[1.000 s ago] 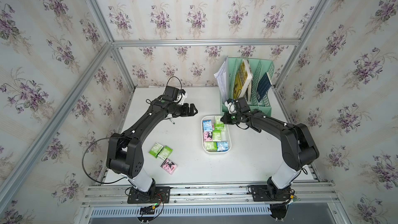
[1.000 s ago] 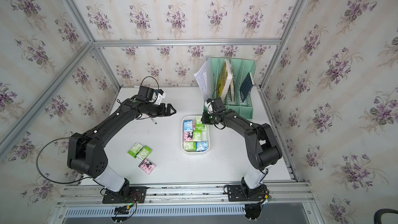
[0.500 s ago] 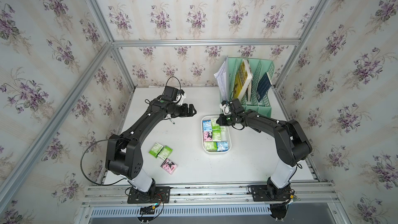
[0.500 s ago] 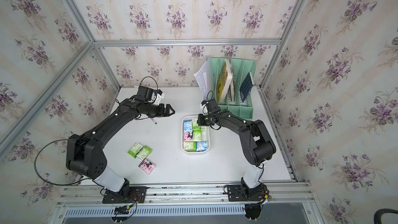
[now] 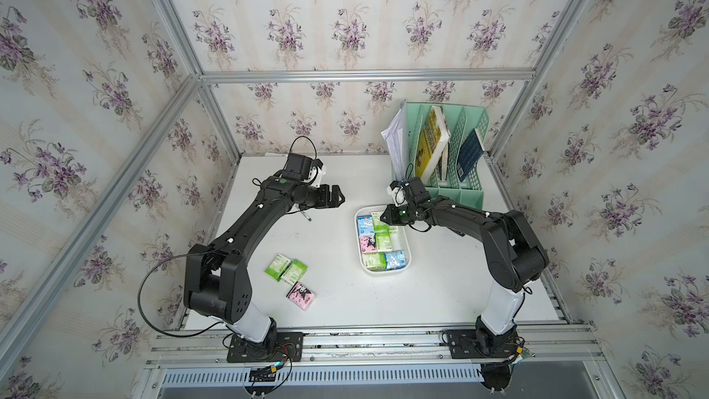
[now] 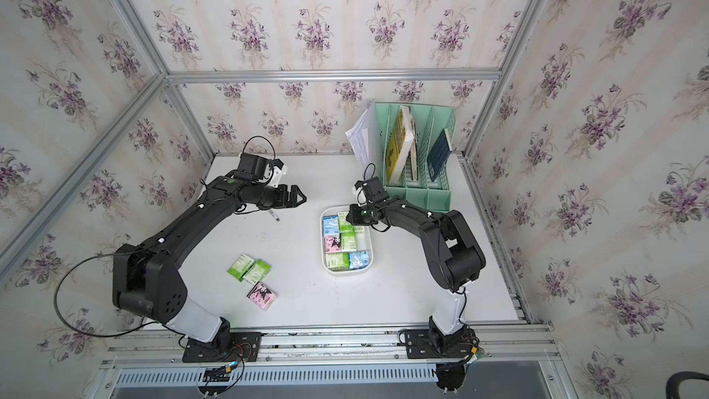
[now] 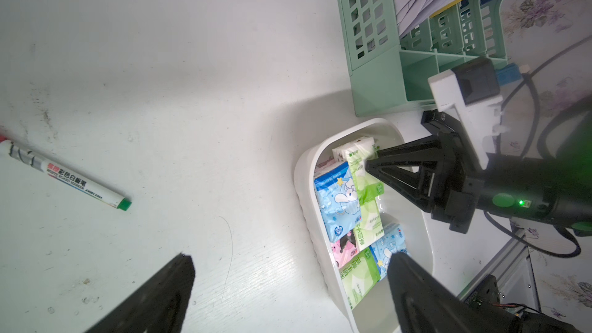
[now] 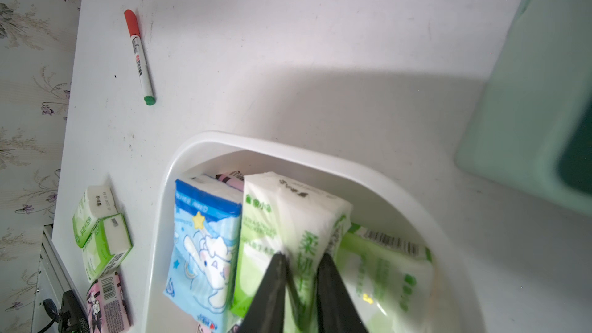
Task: Put the pocket tissues into the storage box
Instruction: Place the pocket tissues in the storage box.
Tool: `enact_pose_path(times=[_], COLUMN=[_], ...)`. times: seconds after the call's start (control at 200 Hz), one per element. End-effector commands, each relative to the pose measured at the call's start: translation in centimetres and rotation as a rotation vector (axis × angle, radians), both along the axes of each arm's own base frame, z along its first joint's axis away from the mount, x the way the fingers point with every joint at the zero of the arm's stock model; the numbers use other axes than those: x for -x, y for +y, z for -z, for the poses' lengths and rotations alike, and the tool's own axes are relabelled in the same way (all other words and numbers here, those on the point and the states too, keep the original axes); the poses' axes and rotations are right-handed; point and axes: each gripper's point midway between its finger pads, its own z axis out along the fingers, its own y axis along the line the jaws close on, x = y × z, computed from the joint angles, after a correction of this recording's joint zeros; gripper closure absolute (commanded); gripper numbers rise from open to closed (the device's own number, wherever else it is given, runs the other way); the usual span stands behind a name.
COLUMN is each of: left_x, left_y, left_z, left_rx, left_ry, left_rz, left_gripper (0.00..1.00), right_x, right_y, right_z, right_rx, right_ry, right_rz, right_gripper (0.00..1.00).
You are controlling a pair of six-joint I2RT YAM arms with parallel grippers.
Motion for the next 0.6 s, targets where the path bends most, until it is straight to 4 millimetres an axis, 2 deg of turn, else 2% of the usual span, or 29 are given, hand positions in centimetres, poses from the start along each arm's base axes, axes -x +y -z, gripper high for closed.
enact_pose_path(times=[0.0, 0.165, 0.445, 0.545, 0.555, 0.595], left_x=[0.2, 0.1, 0.6, 1.2, 1.3, 1.8], left_y=[0.8, 2.9, 8.7, 10.3, 10.5, 11.0], left_z=[-0.2, -0.6, -0.6, -0.2, -0.1, -0.9], left_rx=[-0.012, 0.002, -0.006, -0.013, -0.014, -0.008], left_ry=[0.001, 0.000, 0.009, 0.017, 0.021, -0.002], left_rz=[-0.021, -0.093, -0.277, -0.328, -0.333, -0.345], left_gripper=[0.01, 0.01, 0.01, 0.01, 0.01, 0.01], right_x=[0.1, -0.8, -1.6, -0.8, 0.2, 1.3], right_y=[0.0, 0.2, 0.6, 2.1, 3.3, 5.0], right_z=[-0.4, -2.7, -7.6, -8.8, -8.9, -9.2], right_rx=[0.001, -0.011, -0.036, -0.079, -0.090, -0.119], right_ry=[0.006, -0.052, -0.167, -0.184, -0.184, -0.185], right_rz=[0.003, 0.007, -0.004, -0.072, -0.110, -0.170], right_gripper=[0.69, 0.54, 0.44, 0.43, 0.43, 0.42])
